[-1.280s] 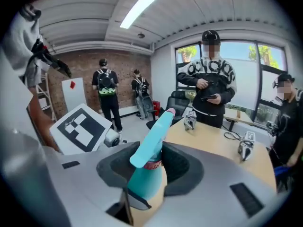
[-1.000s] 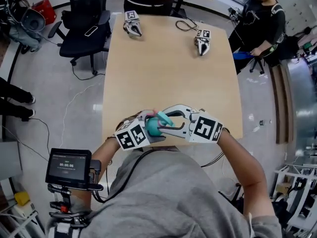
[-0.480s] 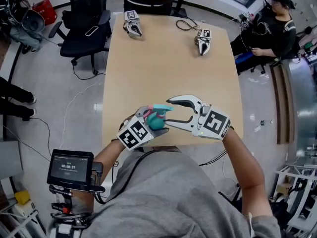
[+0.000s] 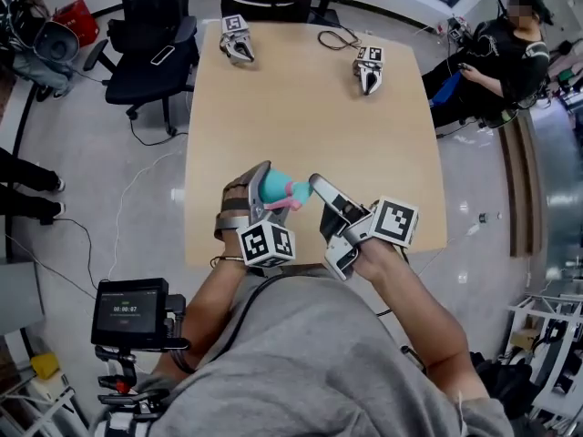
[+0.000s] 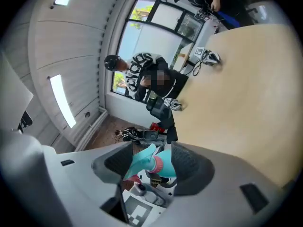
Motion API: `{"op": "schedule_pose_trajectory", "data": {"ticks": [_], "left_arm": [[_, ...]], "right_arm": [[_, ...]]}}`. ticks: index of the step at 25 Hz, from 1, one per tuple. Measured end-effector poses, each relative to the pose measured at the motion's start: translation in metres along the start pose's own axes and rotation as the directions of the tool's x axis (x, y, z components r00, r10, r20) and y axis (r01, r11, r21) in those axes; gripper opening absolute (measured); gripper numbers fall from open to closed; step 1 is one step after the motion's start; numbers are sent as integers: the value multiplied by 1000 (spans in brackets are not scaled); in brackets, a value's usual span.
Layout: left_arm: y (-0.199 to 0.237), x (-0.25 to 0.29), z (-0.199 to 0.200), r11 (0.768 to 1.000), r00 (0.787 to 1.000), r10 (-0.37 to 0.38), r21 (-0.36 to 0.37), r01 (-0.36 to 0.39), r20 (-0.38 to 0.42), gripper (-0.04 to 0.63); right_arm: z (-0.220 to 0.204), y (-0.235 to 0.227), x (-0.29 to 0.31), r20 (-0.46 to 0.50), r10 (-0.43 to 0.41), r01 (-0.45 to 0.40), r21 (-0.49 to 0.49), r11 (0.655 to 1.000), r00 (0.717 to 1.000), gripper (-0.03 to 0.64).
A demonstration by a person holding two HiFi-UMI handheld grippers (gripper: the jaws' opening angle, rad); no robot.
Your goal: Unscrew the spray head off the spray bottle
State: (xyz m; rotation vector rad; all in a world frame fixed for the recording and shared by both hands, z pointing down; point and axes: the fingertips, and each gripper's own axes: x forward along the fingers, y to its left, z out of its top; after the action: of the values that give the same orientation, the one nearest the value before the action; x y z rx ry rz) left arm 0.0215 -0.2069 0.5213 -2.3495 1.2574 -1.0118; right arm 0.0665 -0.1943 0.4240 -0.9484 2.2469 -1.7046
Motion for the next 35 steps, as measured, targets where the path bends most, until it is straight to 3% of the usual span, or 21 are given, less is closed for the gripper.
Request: {"op": "schedule_pose_trajectory", "data": {"ticks": [4, 8, 10, 11, 14, 16, 17, 20, 22, 24, 27, 29, 31, 33, 35], "left_arm": [[4, 0, -4, 990, 998, 59, 131, -59, 3, 380], [7, 0, -8, 961, 995, 104, 259, -101, 1, 380], [4, 1, -5, 951, 995, 98, 295, -98, 14, 380], [2, 2, -3, 950, 996, 87, 298, -89, 22, 380], [-5, 1, -5, 958, 999, 24, 284, -36, 44, 380], [-16, 0, -7, 965, 996, -65, 258, 50, 53, 380], [-23, -1, -7, 966, 991, -125, 235, 108, 56, 380], [-46, -6, -8, 946, 949, -304, 145, 291, 80, 380], [-60, -15, -8, 905, 899, -425, 79, 419, 108, 380], [-74, -26, -7, 837, 826, -545, 24, 547, 142, 380], [-93, -48, 0, 712, 700, -687, -12, 702, 195, 380], [-106, -64, 4, 627, 609, -761, 12, 779, 222, 380], [-120, -78, 5, 550, 524, -820, 60, 833, 229, 380], [-131, -87, 5, 499, 467, -852, 97, 861, 235, 380], [-139, -89, 5, 482, 439, -856, 113, 869, 272, 380]], "right_arm": [[-9, -11, 0, -56, -37, 40, 53, 998, 998, 236], [-29, -20, 0, -127, -31, 54, 176, 983, 991, 235], [-37, -18, 3, -166, -25, 56, 186, 981, 986, 232], [-40, -18, 5, -183, -32, 63, 168, 984, 983, 187], [-43, -18, 6, -231, -47, 68, 85, 994, 972, 167], [-44, -17, 4, -275, -69, 64, -25, 998, 959, 150], [-44, -17, 3, -302, -89, 60, -105, 993, 949, 94], [-49, -15, 0, -395, -134, -8, -338, 941, 909, 92], [-57, -7, 0, -466, -162, -110, -503, 857, 870, 92], [-67, 3, -1, -537, -201, -258, -657, 708, 819, 92], [-86, 21, -9, -627, -274, -508, -764, 397, 729, 92], [-102, 24, -21, -680, -337, -666, -725, 174, 652, 92], [-118, 22, -34, -706, -419, -781, -625, -12, 571, 92], [-130, 18, -42, -704, -494, -842, -526, -121, 511, 92], [-137, 14, -46, -691, -545, -871, -458, -178, 475, 92]]}}
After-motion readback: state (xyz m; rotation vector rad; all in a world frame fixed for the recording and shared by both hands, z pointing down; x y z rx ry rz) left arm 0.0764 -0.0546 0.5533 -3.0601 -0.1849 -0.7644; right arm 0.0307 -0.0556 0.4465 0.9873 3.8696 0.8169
